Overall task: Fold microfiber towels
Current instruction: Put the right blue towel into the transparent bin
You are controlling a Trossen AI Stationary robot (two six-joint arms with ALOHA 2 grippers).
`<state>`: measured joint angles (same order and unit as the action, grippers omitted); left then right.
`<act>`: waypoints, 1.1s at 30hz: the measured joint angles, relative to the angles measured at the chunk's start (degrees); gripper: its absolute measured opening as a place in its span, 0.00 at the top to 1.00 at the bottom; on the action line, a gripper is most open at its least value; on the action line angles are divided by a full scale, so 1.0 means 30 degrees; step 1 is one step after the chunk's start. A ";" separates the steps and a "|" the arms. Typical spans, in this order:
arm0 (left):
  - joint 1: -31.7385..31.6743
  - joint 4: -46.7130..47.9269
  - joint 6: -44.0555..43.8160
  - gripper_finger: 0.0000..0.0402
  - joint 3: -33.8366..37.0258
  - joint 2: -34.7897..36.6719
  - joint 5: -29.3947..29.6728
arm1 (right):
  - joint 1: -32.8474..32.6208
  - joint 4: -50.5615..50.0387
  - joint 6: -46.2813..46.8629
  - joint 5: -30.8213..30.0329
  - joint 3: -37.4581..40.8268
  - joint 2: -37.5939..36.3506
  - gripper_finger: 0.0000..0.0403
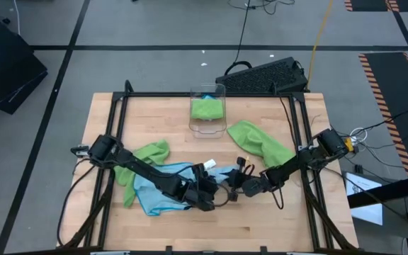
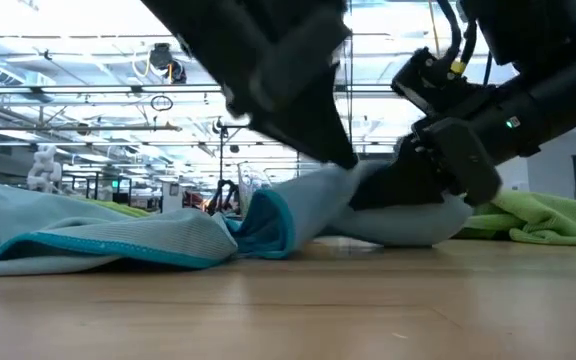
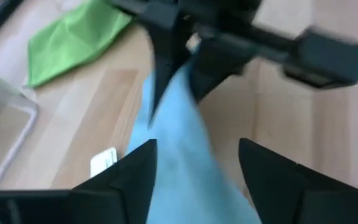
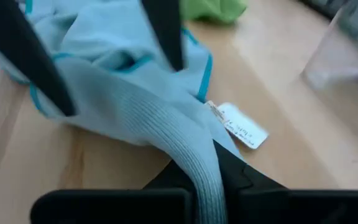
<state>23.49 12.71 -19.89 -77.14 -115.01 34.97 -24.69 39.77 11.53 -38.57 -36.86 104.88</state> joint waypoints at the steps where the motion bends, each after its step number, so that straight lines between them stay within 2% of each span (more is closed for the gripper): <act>1: 0.0075 0.0034 0.0117 0.46 0.0000 0.0245 0.0114 | 0.0001 0.0401 -0.0700 -0.0167 0.0000 -0.0033 0.97; 9: 0.0833 0.1989 0.1295 0.58 -0.0022 0.3648 0.0811 | 0.0109 0.4659 -0.8247 -0.0661 -0.0007 -0.0870 0.97; 12: 0.1145 0.3257 0.2106 0.58 0.0026 0.4926 0.1382 | 0.0109 0.6298 -1.1431 -0.0550 0.0015 -0.1471 0.97; 16: 0.1184 0.4977 0.2124 0.57 0.0403 0.6429 0.1613 | 0.0147 0.7987 -1.4815 0.0768 0.0007 -0.2273 0.97; 23: 0.1630 0.8320 -0.1146 0.53 0.1301 0.7803 0.2260 | 0.0607 0.9373 -1.5975 0.4279 0.0007 -0.2811 0.97; 28: 0.2555 0.7590 -0.3675 0.53 0.2626 0.7778 0.2157 | 0.0619 1.0021 -1.6277 0.4468 0.0015 -0.2840 0.97; 30: 0.2851 0.6259 -0.4369 0.53 0.3275 0.7780 0.2001 | 0.0627 1.0279 -1.6649 0.4570 0.0015 -0.2833 0.97; 33: 0.3215 0.4069 -0.4633 0.53 0.4118 0.7751 0.1997 | 0.0747 1.0836 -1.7017 0.5822 0.0016 -0.2833 0.97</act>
<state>33.13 24.92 -33.79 -64.79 -91.75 40.96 -22.45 72.27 -39.52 -21.11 -36.81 96.38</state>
